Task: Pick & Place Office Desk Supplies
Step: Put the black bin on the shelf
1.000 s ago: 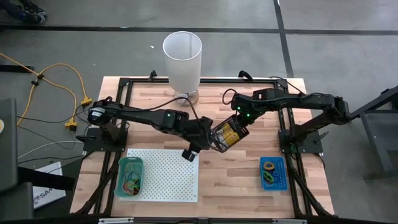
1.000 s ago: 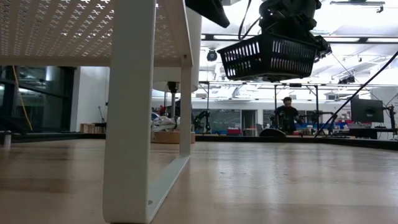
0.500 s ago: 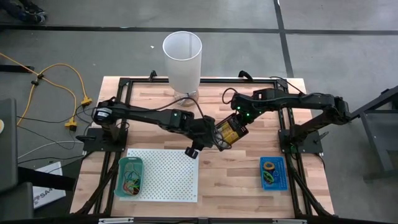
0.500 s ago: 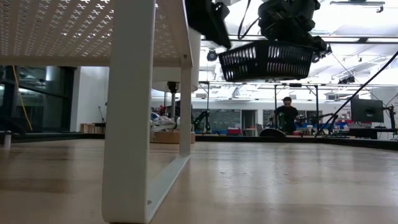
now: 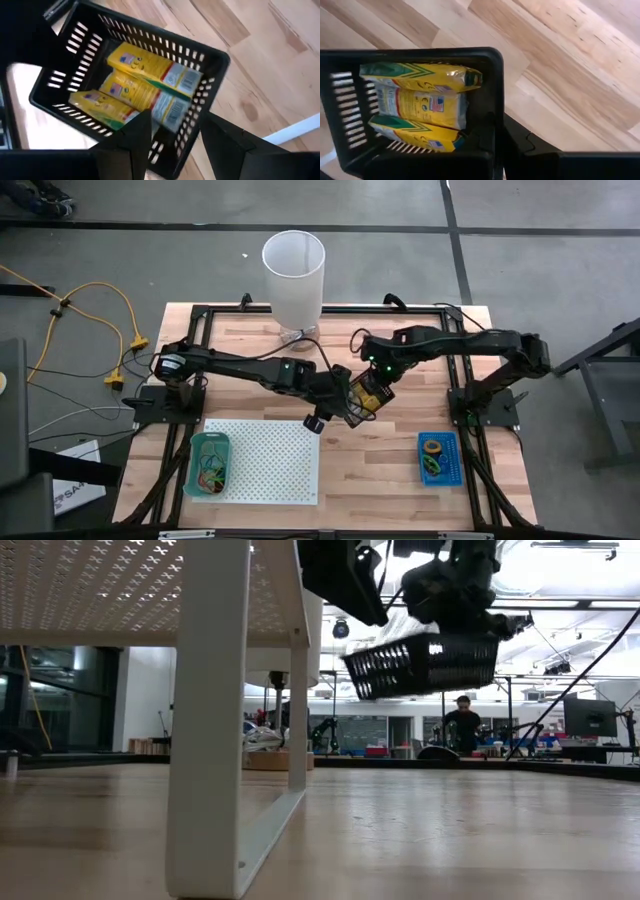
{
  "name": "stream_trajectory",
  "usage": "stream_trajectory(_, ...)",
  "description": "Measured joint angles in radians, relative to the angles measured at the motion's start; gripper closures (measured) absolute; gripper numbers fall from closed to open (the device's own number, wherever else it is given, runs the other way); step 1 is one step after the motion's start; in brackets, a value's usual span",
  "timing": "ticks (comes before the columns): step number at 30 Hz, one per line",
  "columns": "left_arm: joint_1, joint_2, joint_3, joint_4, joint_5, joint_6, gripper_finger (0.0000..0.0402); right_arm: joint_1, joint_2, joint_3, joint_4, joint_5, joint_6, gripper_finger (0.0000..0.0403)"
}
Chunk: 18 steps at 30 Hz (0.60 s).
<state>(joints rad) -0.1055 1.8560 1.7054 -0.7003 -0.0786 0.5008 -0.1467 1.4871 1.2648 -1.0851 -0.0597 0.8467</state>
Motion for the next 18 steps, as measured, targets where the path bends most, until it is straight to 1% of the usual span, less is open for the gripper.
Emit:
stream_trajectory(3,0.0,0.0,0.0,-0.008,0.001,0.0,0.0243,0.0,0.026,0.0,0.002,-0.002,-0.013,0.0399)
stream_trajectory(8,0.0,0.0,0.0,-0.033,0.002,-0.008,0.0243,0.0,0.027,0.0,0.038,-0.029,-0.026,0.0399)
stream_trajectory(13,0.0,0.0,0.0,-0.037,0.052,-0.028,0.0243,-0.005,0.023,0.0,0.037,-0.036,-0.021,0.0399)
stream_trajectory(18,-0.003,0.0,0.0,-0.069,0.065,-0.035,0.0243,-0.005,0.023,0.0,0.044,-0.038,-0.024,0.0399)
